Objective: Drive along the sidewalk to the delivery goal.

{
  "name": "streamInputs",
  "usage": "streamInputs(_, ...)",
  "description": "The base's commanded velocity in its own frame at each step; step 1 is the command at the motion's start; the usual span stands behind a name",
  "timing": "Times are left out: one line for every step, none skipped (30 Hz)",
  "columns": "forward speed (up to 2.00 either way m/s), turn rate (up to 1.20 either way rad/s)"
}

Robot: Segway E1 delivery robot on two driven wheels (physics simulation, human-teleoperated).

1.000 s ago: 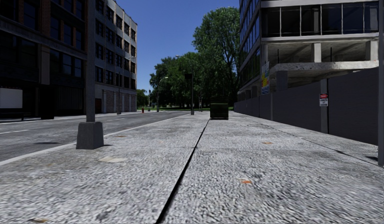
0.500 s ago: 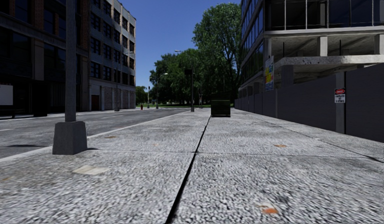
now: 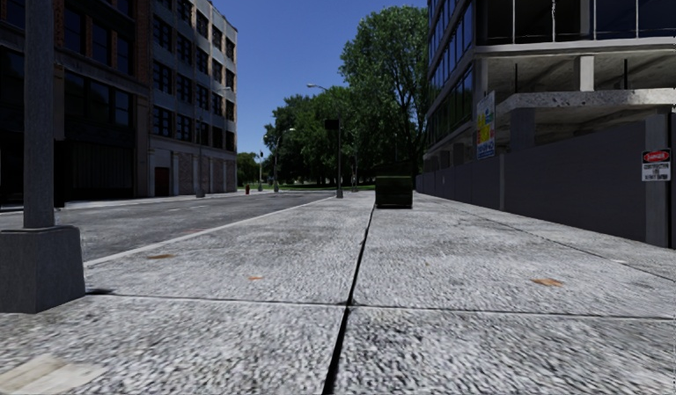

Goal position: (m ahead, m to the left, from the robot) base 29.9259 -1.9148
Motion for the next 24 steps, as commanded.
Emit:
streamInputs(2.0, 0.0)
streamInputs(2.0, 0.0)
streamInputs(2.0, 0.0)
streamInputs(2.0, 0.0)
streamInputs(2.0, 0.0)
streamInputs(2.0, 0.0)
streamInputs(2.0, 0.0)
streamInputs(2.0, 0.0)
streamInputs(2.0, 0.0)
streamInputs(2.0, 0.0)
streamInputs(2.0, 0.0)
streamInputs(2.0, 0.0)
streamInputs(2.0, 0.0)
streamInputs(2.0, 0.0)
streamInputs(2.0, 0.0)
streamInputs(2.0, 0.0)
streamInputs(2.0, 0.0)
streamInputs(2.0, 0.0)
streamInputs(2.0, 0.0)
streamInputs(2.0, 0.0)
streamInputs(2.0, 0.0)
streamInputs(2.0, 0.0)
streamInputs(2.0, 0.0)
streamInputs(2.0, 0.0)
